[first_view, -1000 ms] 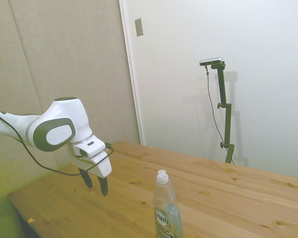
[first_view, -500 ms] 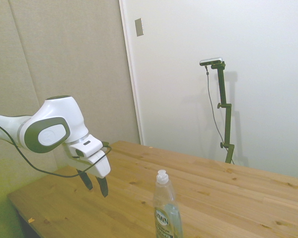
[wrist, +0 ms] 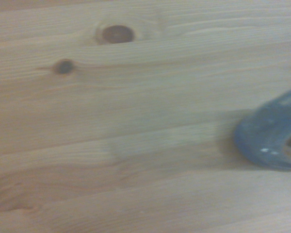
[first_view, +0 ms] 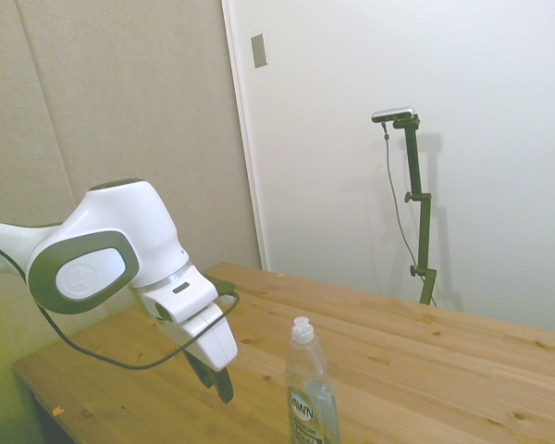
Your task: Knock down the dish soap
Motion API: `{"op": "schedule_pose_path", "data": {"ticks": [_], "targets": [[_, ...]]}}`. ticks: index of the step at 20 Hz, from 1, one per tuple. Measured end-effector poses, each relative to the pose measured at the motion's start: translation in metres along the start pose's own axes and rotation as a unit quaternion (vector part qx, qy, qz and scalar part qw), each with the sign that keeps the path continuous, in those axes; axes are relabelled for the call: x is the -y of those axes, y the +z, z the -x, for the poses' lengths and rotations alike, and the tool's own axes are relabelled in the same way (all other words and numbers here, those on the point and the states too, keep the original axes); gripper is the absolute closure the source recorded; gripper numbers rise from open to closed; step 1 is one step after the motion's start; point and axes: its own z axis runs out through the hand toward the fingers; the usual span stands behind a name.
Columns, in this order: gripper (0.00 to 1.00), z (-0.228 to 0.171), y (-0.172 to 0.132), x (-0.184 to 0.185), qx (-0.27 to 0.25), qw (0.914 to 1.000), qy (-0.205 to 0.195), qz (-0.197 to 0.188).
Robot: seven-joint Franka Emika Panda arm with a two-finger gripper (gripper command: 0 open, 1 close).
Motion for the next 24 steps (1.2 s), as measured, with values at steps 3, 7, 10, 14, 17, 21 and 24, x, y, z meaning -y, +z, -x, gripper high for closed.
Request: {"op": "schedule_pose_path", "data": {"ticks": [3, 7, 10, 14, 17, 21, 24], "targets": [[1.00, -0.020, 0.006, -0.021, -0.005, 0.9998, 0.016, -0.001], [1.00, -0.042, 0.022, -0.038, -0.003, 0.9995, 0.030, 0.004], [1.00, -0.056, 0.029, -0.041, -0.003, 0.9993, 0.035, 0.010], [1.00, -0.077, 0.019, -0.044, -0.015, 0.9989, 0.044, 0.007], [1.00, -0.097, 0.012, -0.034, -0.025, 0.9986, 0.046, 0.005], [1.00, -0.119, 0.015, 0.018, -0.037, 0.9976, 0.058, -0.008], [1.00, -0.139, 0.030, 0.055, -0.039, 0.9965, 0.073, -0.011]]}}
